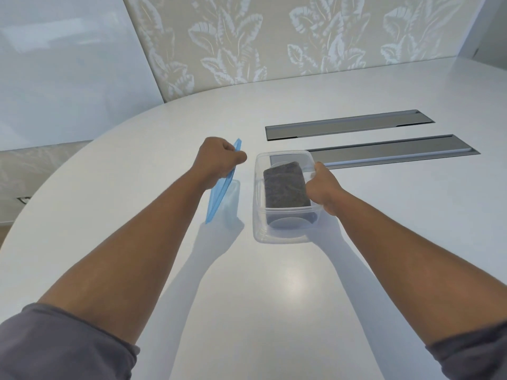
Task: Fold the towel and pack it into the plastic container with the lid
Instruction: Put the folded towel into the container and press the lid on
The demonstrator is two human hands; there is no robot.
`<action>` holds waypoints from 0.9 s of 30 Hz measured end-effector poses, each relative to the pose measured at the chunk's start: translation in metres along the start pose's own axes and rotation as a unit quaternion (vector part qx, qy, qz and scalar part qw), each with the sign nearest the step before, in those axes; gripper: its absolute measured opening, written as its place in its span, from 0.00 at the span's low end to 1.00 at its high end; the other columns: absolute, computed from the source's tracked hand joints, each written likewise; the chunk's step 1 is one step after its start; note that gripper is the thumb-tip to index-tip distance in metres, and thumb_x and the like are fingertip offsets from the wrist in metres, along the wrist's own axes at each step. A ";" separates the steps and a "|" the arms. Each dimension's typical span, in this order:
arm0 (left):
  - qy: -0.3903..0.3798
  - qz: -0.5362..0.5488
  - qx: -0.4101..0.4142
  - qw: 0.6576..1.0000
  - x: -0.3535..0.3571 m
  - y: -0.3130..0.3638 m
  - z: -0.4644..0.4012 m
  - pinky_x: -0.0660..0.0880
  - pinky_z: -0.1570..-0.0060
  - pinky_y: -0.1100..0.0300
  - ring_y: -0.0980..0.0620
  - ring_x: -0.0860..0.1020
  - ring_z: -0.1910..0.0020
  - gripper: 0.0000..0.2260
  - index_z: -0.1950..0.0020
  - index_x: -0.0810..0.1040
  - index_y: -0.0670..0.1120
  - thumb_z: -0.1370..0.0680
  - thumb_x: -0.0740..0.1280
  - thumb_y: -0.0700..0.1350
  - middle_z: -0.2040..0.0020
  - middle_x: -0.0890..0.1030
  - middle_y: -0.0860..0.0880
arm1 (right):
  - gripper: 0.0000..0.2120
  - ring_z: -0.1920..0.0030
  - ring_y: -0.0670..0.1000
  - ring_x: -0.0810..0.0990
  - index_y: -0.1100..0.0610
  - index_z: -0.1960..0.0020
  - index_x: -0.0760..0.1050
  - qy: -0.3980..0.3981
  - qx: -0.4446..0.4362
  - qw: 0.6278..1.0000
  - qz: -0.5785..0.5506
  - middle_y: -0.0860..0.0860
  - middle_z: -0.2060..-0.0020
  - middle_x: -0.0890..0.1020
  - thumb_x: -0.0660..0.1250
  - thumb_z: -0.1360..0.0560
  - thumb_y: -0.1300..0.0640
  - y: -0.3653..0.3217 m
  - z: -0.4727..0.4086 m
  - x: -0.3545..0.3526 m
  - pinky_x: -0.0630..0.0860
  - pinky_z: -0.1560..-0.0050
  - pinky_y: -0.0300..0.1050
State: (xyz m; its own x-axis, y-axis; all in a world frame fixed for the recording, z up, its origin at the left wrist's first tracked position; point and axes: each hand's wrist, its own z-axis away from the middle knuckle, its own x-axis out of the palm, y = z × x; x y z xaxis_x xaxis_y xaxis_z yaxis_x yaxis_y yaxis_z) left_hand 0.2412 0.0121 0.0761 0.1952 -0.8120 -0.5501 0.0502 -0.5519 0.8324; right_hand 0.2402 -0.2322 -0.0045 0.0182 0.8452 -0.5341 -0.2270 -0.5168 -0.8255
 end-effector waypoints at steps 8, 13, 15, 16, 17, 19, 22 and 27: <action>-0.042 0.052 0.081 0.994 -0.023 0.069 0.029 0.71 0.75 0.66 0.57 0.72 0.77 0.05 0.56 0.82 0.38 0.26 0.72 0.39 0.67 0.76 0.46 | 0.30 0.36 0.57 0.75 0.54 0.23 0.62 0.002 0.013 1.000 -0.022 0.54 0.32 0.75 0.67 0.23 0.62 0.000 0.013 0.006 0.77 0.37 0.58; -0.104 0.227 0.038 0.968 -0.021 0.083 0.047 0.70 0.70 0.62 0.50 0.71 0.74 0.04 0.58 0.79 0.36 0.24 0.68 0.35 0.72 0.75 0.47 | 0.20 0.41 0.57 0.78 0.56 0.31 0.71 0.084 0.000 0.991 -0.106 0.55 0.33 0.78 0.61 0.22 0.55 -0.006 0.025 0.007 0.75 0.46 0.49; -0.128 0.325 0.021 0.937 -0.020 0.083 0.050 0.69 0.71 0.62 0.48 0.69 0.73 0.02 0.52 0.78 0.36 0.24 0.67 0.34 0.70 0.72 0.44 | 0.19 0.39 0.59 0.77 0.56 0.34 0.74 0.147 -0.017 0.981 -0.122 0.55 0.36 0.79 0.58 0.20 0.48 -0.011 0.031 0.002 0.74 0.41 0.52; -0.138 0.372 0.010 0.918 -0.019 0.081 0.049 0.70 0.69 0.61 0.46 0.70 0.70 0.06 0.48 0.77 0.37 0.24 0.67 0.35 0.66 0.72 0.42 | 0.19 0.40 0.59 0.77 0.54 0.39 0.75 0.171 -0.024 0.978 -0.114 0.54 0.41 0.80 0.56 0.20 0.44 -0.015 0.034 -0.002 0.72 0.39 0.54; -0.151 0.414 -0.002 0.898 -0.017 0.078 0.048 0.72 0.65 0.57 0.44 0.71 0.66 0.08 0.47 0.77 0.37 0.25 0.67 0.36 0.60 0.72 0.40 | 0.18 0.43 0.57 0.77 0.51 0.46 0.76 0.191 -0.028 0.976 -0.097 0.51 0.47 0.81 0.54 0.21 0.40 -0.019 0.037 -0.005 0.69 0.40 0.55; -0.174 0.461 -0.021 0.870 -0.011 0.070 0.047 0.73 0.60 0.53 0.42 0.73 0.59 0.10 0.47 0.77 0.37 0.27 0.67 0.38 0.54 0.73 0.39 | 0.20 0.49 0.53 0.75 0.48 0.55 0.74 0.193 -0.034 0.977 -0.082 0.46 0.55 0.81 0.51 0.22 0.36 -0.030 0.041 -0.010 0.60 0.44 0.55; -0.203 0.509 -0.057 0.835 0.004 0.055 0.047 0.78 0.62 0.55 0.45 0.79 0.62 0.06 0.50 0.77 0.39 0.21 0.62 0.40 0.58 0.79 0.42 | 0.14 0.52 0.51 0.78 0.46 0.53 0.74 0.087 -0.041 0.970 -0.223 0.48 0.55 0.86 0.57 0.22 0.37 -0.047 0.043 -0.015 0.65 0.45 0.53; -0.172 0.571 -0.109 0.795 0.017 0.031 0.045 0.80 0.63 0.56 0.48 0.80 0.65 0.08 0.50 0.78 0.40 0.20 0.60 0.40 0.62 0.81 0.44 | 0.20 0.49 0.50 0.80 0.56 0.38 0.74 0.042 -0.030 0.948 -0.314 0.50 0.45 0.81 0.71 0.25 0.46 -0.054 0.037 -0.024 0.71 0.53 0.44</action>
State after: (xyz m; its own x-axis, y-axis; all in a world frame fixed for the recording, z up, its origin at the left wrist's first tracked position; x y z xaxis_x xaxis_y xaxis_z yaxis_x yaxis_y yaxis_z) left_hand 0.2020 -0.0279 0.0894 -0.0420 -0.7842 0.6190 0.2079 0.5992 0.7732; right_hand 0.2158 -0.2200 0.0598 0.2087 0.9764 0.0555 -0.0906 0.0758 -0.9930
